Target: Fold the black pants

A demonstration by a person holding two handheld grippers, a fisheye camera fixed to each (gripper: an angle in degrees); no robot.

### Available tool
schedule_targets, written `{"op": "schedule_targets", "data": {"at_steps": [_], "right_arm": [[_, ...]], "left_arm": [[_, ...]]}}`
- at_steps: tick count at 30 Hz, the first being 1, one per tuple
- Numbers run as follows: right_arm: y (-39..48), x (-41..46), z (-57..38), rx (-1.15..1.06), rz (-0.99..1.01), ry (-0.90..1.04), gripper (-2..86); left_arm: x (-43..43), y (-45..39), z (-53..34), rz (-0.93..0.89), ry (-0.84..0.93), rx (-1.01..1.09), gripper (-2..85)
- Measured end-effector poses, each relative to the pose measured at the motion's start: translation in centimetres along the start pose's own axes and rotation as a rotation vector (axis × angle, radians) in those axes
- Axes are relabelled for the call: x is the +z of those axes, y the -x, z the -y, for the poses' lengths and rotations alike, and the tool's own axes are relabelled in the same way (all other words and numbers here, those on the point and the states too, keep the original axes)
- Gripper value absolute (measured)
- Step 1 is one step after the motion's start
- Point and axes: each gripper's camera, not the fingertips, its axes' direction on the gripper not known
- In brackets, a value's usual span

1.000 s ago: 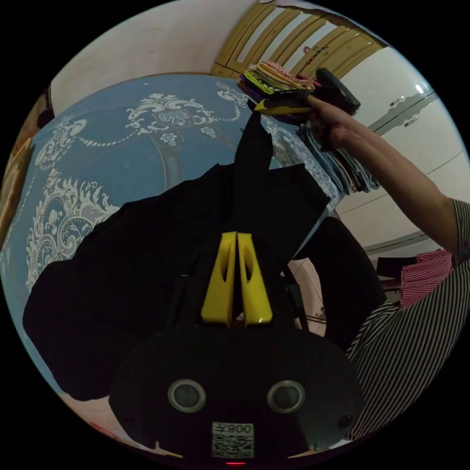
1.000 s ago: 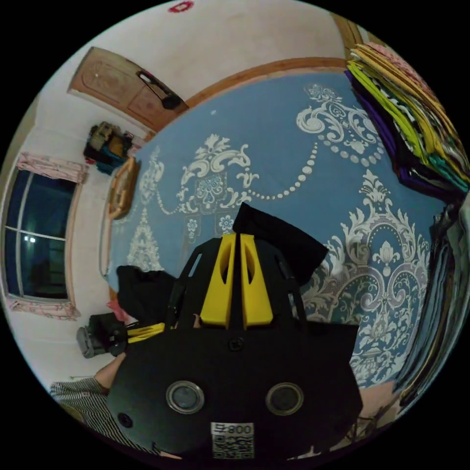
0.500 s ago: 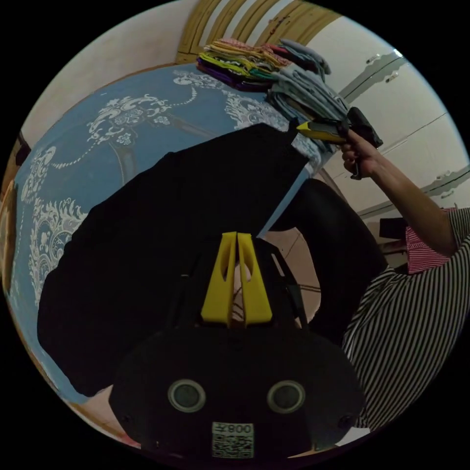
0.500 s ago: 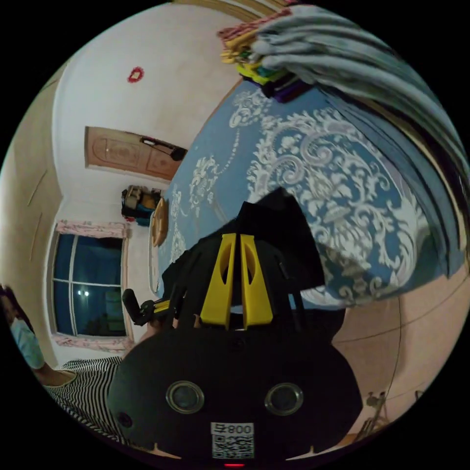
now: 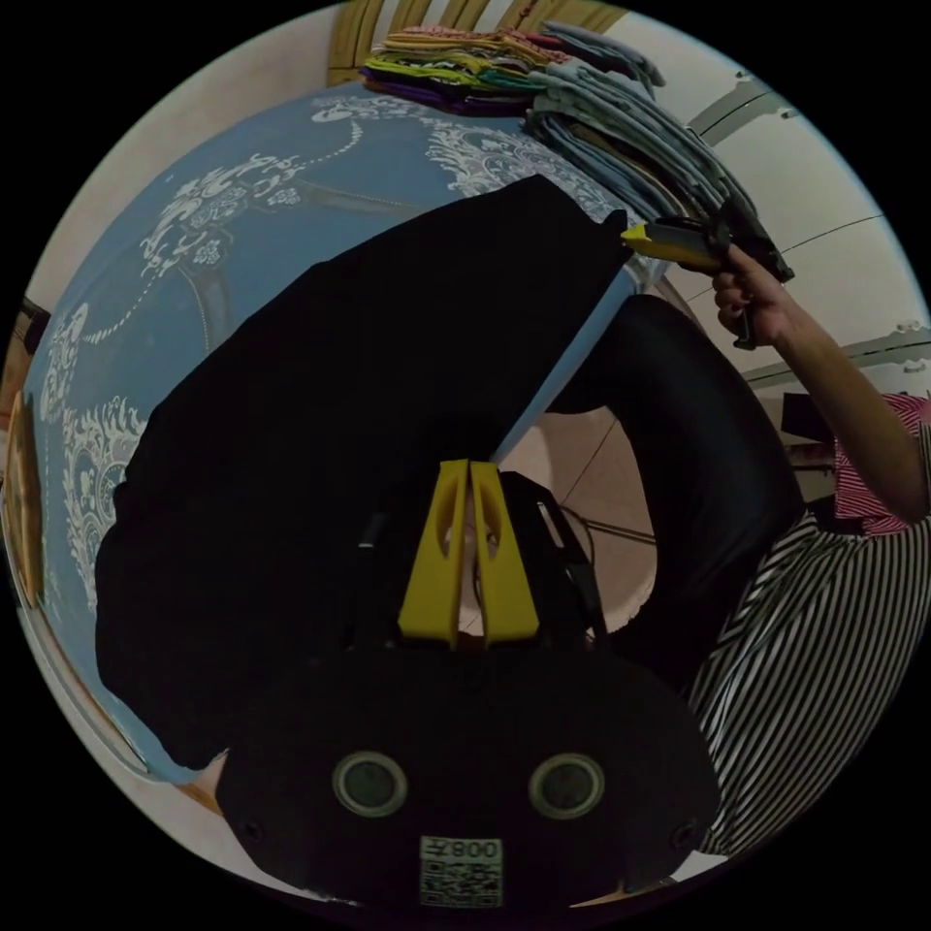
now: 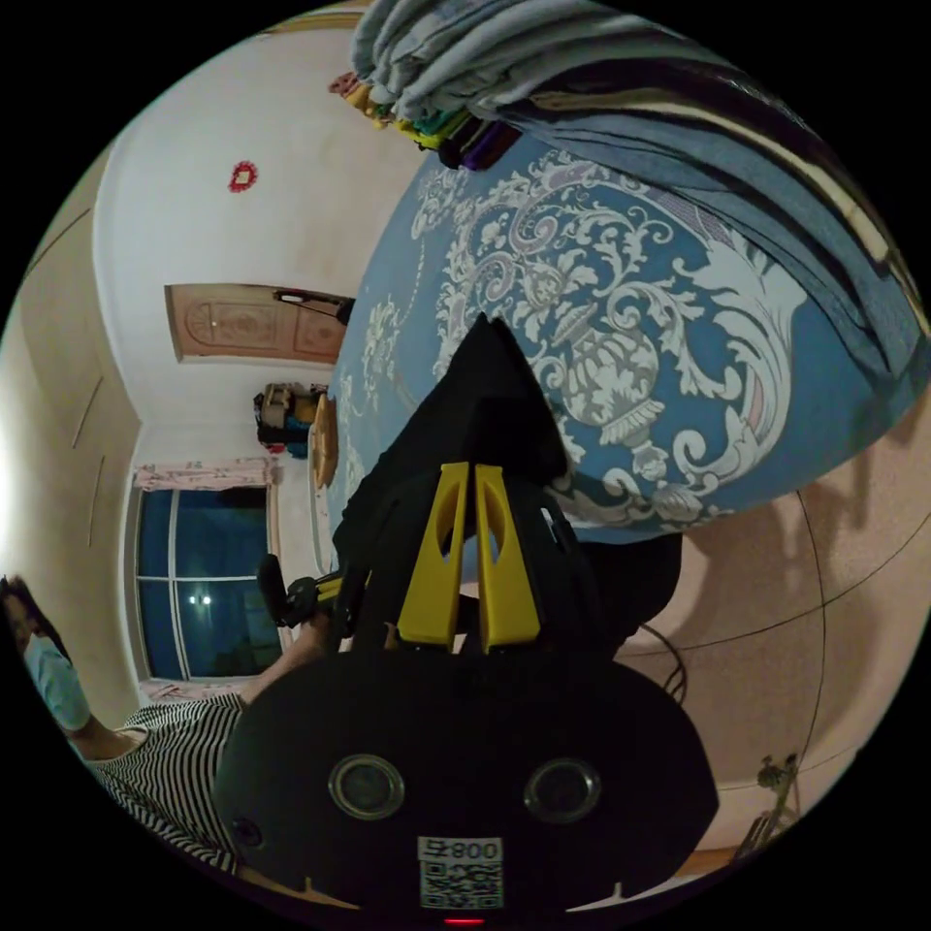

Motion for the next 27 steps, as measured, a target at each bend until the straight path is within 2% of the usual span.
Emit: {"op": "schedule_targets", "data": {"at_steps": [7, 18, 23, 27], "right_arm": [[-2.7, 3.2, -1.3, 0.065, 0.067, -0.012, 0.6], [-1.3, 10.9, -2.6, 0.084, 0.053, -0.014, 0.1], [1.7, 15.5, -3.3, 0.055, 0.023, -0.030, 0.1], [7.0, 21.5, -3.4, -0.079, -0.019, 0.014, 0.2]], "left_arm": [[-1.0, 2.2, -0.4, -0.017, 0.006, -0.039, 0.4], [-4.3, 7.3, -3.3, -0.120, -0.040, -0.113, 0.4], [-8.2, 11.3, -7.1, -0.214, -0.202, -0.236, 0.5], [-11.4, 15.8, -9.9, -0.199, -0.305, -0.348, 1.0]]}}
